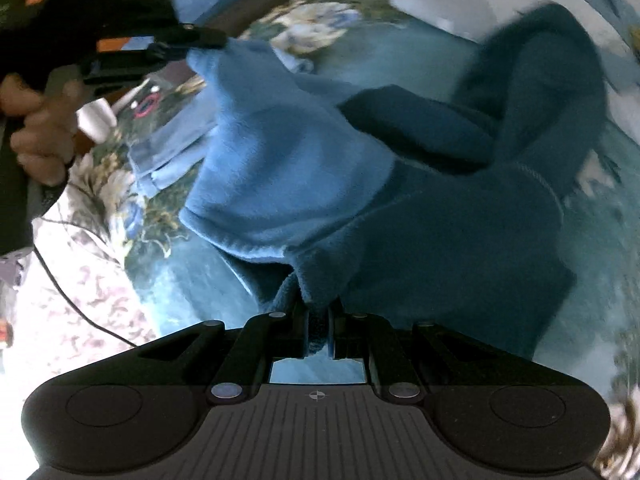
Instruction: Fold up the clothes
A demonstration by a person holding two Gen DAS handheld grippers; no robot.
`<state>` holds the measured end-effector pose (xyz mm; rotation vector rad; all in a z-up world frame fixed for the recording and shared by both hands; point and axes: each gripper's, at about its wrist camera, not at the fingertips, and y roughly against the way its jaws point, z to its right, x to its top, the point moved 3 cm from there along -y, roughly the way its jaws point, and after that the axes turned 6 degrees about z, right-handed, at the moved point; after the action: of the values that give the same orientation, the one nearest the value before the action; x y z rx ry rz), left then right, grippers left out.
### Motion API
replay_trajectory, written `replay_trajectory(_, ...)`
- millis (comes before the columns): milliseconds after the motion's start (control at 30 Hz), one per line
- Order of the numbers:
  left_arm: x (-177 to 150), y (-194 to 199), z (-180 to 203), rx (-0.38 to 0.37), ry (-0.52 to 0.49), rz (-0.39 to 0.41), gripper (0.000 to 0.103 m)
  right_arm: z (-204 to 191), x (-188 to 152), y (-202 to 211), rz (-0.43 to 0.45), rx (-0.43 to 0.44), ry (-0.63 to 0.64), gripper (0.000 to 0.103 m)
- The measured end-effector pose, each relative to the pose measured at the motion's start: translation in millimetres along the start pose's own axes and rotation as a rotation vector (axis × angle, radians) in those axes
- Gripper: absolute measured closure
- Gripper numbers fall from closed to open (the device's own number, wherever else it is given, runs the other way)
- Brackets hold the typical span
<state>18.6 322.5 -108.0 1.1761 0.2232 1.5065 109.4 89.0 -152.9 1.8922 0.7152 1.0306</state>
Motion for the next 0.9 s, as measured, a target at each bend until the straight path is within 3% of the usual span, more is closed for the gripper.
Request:
replay_trajectory(200,-13.1,-12.7,-34.9,0.033,0.06,-0.063,0.1,1.4,11.9,-14.2,-0.049,-0.061,-0.008,0.094)
replay_trajectory(233,-16.0,-16.2,-38.9,0.036,0.07,-0.075,0.099,4.4,10.7,-12.9,-0.058,-0.07,0.003,0.086)
replay_trajectory(300,-20.5,-21.6,-44.6,0.039,0.089,-0.093,0.099,6.9,9.9,-7.8,-0.066,-0.087,0.029,0.079)
replay_trajectory(367,-23.8,-22.0,-50.7,0.038,0.109,-0.102,0.098,7.7,10.8,2.9,-0.065,-0.082,0.048,0.062)
replay_trajectory(533,-24.8,-19.2,-67.5,0.036,0.169,-0.103,0.066,23.4,15.8,29.1,-0.03,-0.095,0.071,0.042)
replay_trajectory(600,-25.9,-19.8,-73.6,0.048,0.183,-0.106,0.062,34.2,20.4,37.7,-0.008,-0.113,0.072,0.033)
replay_trajectory(767,-41.3,-34.3,-86.2,0.104,0.226,-0.167,0.054,88.4,51.8,41.0,0.06,-0.243,-0.01,0.026)
replay_trajectory(833,-49.9,-41.7,-89.0,0.123,0.245,-0.19,0.051,111.2,67.6,37.1,0.098,-0.288,-0.046,0.016)
replay_trajectory(900,-57.9,-49.5,-90.8,0.135,0.254,-0.213,0.05,132.5,84.4,29.5,0.128,-0.329,-0.067,0.016)
